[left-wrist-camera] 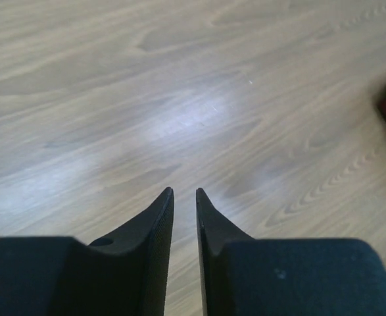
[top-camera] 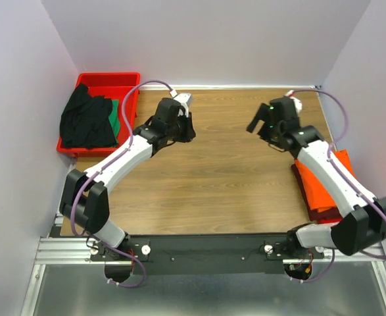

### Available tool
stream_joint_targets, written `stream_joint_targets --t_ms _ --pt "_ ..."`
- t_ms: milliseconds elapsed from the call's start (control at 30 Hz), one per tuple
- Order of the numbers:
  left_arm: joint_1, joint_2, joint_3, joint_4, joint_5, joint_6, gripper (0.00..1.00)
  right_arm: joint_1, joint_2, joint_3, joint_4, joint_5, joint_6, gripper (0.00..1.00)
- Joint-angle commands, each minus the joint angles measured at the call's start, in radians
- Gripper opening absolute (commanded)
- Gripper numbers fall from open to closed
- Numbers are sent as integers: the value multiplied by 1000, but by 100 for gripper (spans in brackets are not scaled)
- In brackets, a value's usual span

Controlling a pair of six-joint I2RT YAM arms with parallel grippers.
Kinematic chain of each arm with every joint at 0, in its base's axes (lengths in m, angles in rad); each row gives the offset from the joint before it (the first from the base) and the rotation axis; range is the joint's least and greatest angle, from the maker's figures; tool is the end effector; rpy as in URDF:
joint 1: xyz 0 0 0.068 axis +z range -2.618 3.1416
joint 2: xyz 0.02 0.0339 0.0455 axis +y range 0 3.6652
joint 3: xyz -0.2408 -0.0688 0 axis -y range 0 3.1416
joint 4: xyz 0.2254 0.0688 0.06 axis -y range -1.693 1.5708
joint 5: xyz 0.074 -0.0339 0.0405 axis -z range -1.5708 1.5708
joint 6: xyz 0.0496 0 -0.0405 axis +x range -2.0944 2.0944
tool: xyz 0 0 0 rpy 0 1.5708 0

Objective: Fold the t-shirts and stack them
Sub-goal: Reset both grippers

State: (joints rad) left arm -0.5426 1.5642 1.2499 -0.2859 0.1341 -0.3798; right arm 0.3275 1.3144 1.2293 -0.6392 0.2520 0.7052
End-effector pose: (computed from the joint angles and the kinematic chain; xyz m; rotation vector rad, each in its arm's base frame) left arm 0.2988 -0.1879 0.2721 0.2615 2.2287 -0.6612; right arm 0.2691 0.0784 0.3062 0.5550 2.2118 0.2556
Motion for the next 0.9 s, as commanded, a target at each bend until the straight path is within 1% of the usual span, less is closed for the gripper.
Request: stream_joint_targets --t_ms 0,33,100,233,333,567,867 --pt "23 -81 -23 10 -125 19 29 108 52 -40 232 -10 -33 100" --pt "30 -88 -27 16 -157 22 29 122 74 -56 286 -25 -38 100" --pt "59 -116 -32 24 -165 28 30 123 103 -62 328 -36 -42 100" --pt "98 -156 -47 37 -195 41 32 125 135 -77 349 -16 -56 100" --pt "107 -168 -53 47 -209 47 32 125 141 -90 378 3 -92 100" --pt "121 -174 -52 53 -208 59 32 125 160 -91 395 33 -148 100" --pt "144 -179 -64 79 -171 61 32 125 164 -102 408 43 -141 100"
